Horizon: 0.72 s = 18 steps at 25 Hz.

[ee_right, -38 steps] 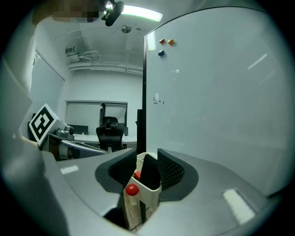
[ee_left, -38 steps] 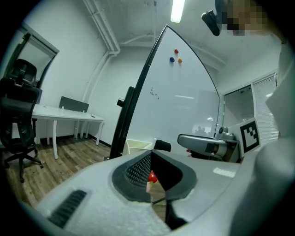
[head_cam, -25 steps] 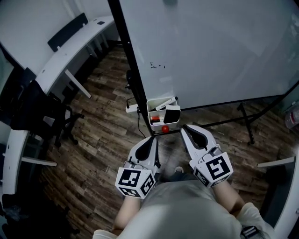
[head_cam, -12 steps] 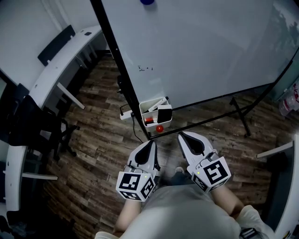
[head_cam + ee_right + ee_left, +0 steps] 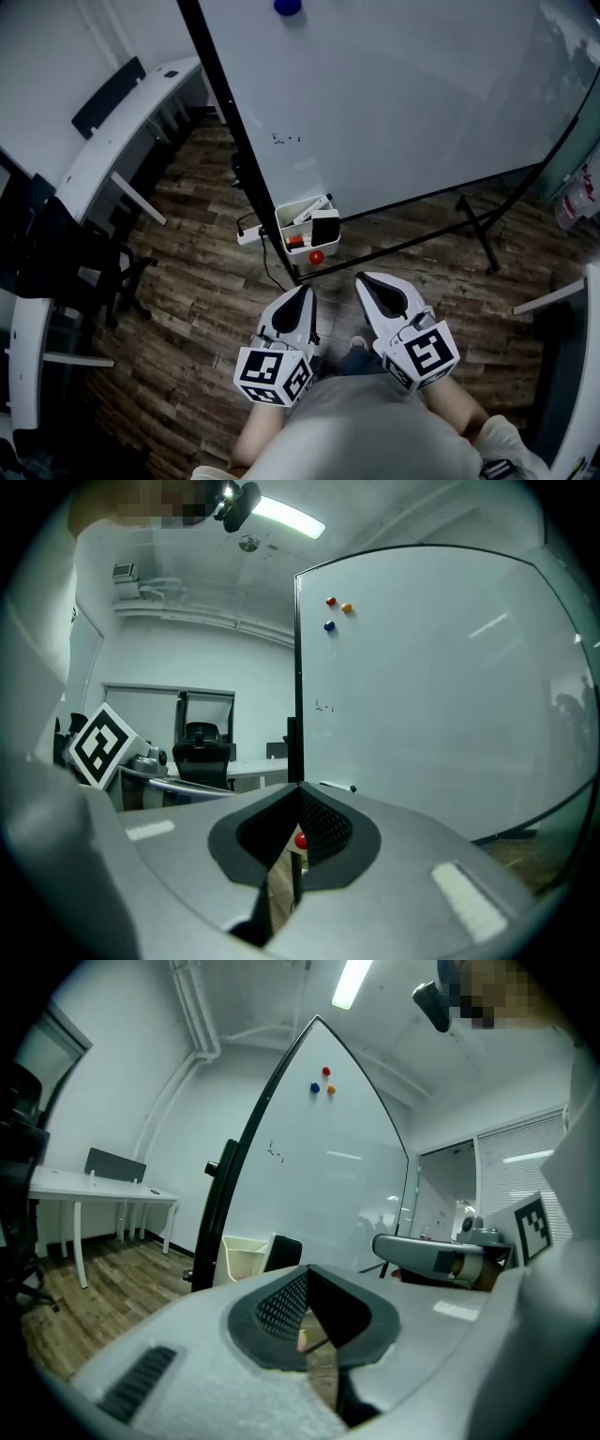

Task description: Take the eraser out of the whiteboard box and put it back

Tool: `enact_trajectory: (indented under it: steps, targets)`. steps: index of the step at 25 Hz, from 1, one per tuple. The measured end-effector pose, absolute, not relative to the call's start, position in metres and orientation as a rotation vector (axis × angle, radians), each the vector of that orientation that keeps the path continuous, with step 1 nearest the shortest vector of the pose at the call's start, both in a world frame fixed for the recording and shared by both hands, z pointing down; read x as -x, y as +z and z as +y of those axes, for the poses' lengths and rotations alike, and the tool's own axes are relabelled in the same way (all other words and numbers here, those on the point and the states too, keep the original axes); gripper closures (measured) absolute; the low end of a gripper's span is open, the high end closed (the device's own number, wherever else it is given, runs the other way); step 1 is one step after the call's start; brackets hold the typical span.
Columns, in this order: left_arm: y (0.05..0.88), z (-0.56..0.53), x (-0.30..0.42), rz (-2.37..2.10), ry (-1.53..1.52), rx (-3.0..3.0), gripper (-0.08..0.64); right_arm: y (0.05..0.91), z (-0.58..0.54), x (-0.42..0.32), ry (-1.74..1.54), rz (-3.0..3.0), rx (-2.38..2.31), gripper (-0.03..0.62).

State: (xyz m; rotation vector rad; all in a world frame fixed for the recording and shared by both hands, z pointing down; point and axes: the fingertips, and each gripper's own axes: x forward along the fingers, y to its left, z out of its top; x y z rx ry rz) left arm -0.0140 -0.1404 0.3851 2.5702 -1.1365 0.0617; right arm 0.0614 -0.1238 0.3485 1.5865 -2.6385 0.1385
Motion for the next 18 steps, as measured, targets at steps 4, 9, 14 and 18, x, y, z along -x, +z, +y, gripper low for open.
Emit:
enact_trajectory:
  steps: [4,9,14,18]
  targets:
    - [0.3832,-0.1402,0.0140,-1.144,0.056,-2.571,0.558,0.3480,-0.1239,-0.0617,0.137,-2.645,-1.584,0.588]
    - [0.3806,-0.1385,0.0150,-1.155,0.050,-2.568,0.558,0.3457,-0.1234,-0.0626,0.133,-2.650,-1.585,0.588]
    - [0.3805,-0.1369,0.0142,-1.162,0.054,-2.570,0.558,0.3452,-0.1215,-0.0630,0.129,-2.655,-1.579,0.588]
    - [0.3812,-0.1369,0.0120,-1.162,0.058,-2.572,0.558,0.3461,-0.1213,-0.0661,0.125,-2.650,-1.577,0.588]
